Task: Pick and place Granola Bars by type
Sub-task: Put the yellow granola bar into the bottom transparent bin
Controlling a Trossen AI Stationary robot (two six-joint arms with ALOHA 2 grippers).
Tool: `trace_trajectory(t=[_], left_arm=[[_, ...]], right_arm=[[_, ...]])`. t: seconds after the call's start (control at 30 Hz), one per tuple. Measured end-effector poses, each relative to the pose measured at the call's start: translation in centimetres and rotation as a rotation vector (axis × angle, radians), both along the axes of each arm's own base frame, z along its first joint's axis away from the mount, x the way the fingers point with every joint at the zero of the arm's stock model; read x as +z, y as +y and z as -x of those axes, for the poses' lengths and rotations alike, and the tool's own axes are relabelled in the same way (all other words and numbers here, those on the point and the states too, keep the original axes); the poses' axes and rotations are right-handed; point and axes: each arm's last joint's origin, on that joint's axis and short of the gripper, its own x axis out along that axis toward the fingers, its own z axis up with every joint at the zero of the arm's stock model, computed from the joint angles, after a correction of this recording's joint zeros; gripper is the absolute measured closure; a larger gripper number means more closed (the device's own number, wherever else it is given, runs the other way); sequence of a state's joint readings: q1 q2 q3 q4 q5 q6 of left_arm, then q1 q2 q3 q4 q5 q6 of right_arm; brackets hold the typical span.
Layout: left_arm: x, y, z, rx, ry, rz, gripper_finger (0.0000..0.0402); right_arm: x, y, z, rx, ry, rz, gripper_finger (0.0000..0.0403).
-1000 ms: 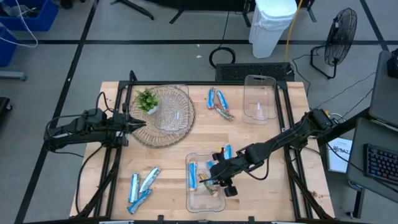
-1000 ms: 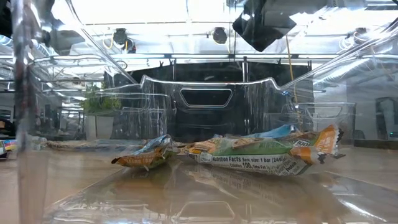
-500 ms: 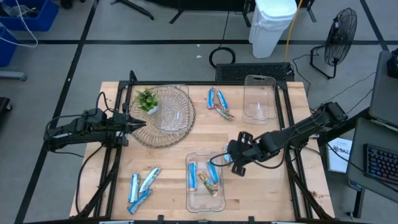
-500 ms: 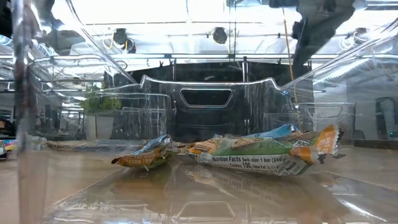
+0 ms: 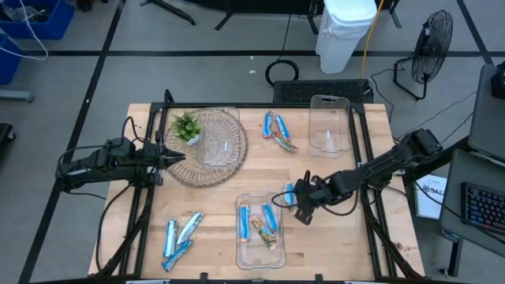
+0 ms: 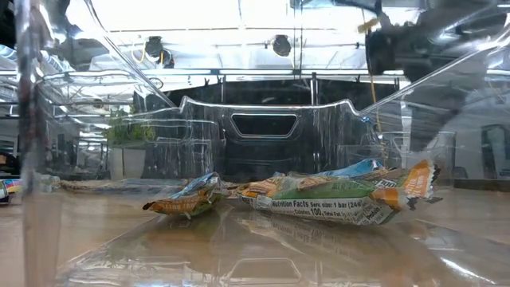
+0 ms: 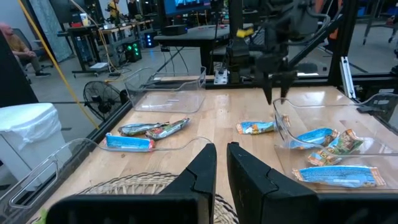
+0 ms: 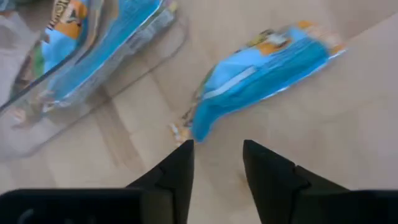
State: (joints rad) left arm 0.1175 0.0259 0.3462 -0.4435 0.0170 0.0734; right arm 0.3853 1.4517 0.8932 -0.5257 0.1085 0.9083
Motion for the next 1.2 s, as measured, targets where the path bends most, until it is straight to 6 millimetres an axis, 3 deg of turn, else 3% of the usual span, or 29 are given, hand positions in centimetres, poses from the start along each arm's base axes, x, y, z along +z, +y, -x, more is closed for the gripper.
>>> trace_trajectory(t=[0.17, 0.37, 1.2], left_arm=[[0.0, 0.0, 0.0, 0.000, 0.000, 0.000, 0.0355], [0.0, 0.0, 0.0, 0.000, 0.000, 0.000, 0.0355], [0.0, 0.0, 0.0, 0.000, 0.000, 0.000, 0.0355]], right_arm=[[-1.9, -0.8, 0.2, -0.048, -0.017, -0.123, 0.0223], [-2.7, -1.4, 0.0, -0.069, -0.066, -0.194, 0.0198], [-2.7, -1.1, -0.3, -0.053, -0.113, -0.170, 0.0202]])
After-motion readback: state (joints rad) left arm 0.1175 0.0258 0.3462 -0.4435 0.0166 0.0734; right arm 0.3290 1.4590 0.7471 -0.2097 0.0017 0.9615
